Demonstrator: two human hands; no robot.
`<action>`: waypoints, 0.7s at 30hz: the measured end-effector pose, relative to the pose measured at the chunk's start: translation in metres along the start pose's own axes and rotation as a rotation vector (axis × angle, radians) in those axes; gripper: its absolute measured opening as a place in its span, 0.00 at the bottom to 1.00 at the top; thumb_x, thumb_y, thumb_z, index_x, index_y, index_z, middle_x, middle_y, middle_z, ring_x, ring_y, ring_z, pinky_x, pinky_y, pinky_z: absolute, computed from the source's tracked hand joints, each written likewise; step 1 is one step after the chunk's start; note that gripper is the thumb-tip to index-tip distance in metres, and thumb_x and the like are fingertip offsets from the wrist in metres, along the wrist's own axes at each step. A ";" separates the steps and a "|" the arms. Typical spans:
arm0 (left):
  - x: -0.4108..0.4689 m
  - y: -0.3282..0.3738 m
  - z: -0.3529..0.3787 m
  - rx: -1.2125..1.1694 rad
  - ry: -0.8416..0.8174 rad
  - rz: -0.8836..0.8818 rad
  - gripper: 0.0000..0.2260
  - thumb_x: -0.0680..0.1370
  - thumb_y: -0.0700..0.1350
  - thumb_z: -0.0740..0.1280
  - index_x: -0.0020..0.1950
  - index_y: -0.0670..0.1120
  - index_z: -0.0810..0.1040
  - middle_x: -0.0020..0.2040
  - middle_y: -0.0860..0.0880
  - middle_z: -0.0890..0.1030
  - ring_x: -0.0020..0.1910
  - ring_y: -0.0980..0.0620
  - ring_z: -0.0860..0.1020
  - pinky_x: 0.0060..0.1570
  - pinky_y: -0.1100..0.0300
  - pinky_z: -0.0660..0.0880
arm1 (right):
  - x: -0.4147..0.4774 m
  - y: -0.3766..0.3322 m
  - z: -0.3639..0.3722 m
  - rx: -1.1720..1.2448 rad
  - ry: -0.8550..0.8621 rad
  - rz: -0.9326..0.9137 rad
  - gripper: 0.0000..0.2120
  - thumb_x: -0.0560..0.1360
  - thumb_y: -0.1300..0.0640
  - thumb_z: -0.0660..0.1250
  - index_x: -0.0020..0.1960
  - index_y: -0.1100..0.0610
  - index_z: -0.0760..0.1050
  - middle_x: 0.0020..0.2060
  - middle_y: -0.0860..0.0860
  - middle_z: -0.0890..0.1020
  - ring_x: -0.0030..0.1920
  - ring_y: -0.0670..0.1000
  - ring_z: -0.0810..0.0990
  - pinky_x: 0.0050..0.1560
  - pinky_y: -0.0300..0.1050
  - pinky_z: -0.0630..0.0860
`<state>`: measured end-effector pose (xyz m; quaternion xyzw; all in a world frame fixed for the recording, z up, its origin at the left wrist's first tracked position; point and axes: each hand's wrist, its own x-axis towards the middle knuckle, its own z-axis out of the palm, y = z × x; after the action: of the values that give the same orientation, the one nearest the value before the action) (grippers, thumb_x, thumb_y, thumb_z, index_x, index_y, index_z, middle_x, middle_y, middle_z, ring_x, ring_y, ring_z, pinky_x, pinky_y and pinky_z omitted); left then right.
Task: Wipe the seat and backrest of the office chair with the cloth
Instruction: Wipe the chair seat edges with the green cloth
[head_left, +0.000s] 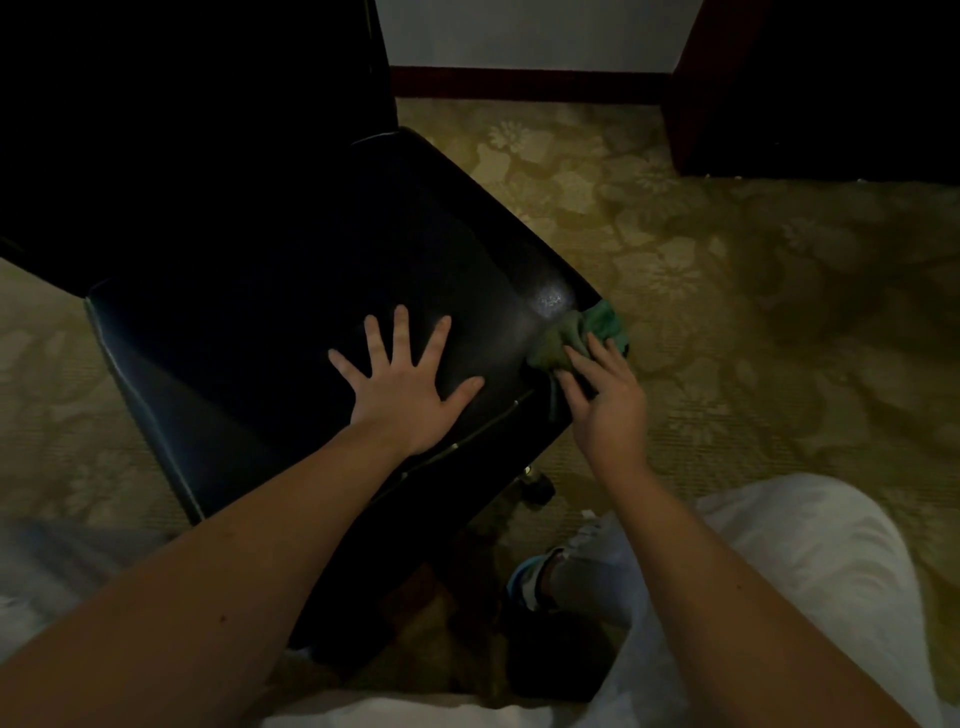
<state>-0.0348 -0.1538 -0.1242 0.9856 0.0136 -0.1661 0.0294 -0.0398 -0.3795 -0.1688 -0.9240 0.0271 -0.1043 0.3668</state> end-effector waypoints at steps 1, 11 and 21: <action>0.000 0.000 -0.001 0.000 -0.002 0.002 0.38 0.75 0.76 0.41 0.79 0.61 0.31 0.81 0.45 0.32 0.78 0.35 0.32 0.68 0.23 0.39 | 0.001 -0.001 0.000 0.011 0.003 0.023 0.14 0.76 0.57 0.72 0.61 0.57 0.81 0.67 0.56 0.77 0.72 0.59 0.70 0.73 0.51 0.64; 0.001 0.001 0.001 0.009 0.000 -0.010 0.38 0.75 0.76 0.40 0.78 0.61 0.31 0.80 0.45 0.32 0.78 0.35 0.33 0.69 0.22 0.40 | -0.022 -0.016 0.009 -0.015 -0.049 -0.134 0.15 0.74 0.59 0.74 0.61 0.58 0.82 0.67 0.57 0.77 0.73 0.61 0.68 0.72 0.52 0.62; 0.002 0.001 0.001 -0.006 -0.002 -0.010 0.38 0.75 0.76 0.40 0.78 0.61 0.30 0.80 0.45 0.31 0.78 0.35 0.32 0.68 0.22 0.40 | -0.011 -0.012 0.004 0.046 -0.027 0.034 0.15 0.76 0.57 0.72 0.62 0.58 0.81 0.69 0.57 0.75 0.74 0.60 0.67 0.73 0.52 0.64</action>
<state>-0.0330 -0.1547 -0.1256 0.9852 0.0189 -0.1675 0.0313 -0.0501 -0.3669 -0.1655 -0.9160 0.0355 -0.0859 0.3902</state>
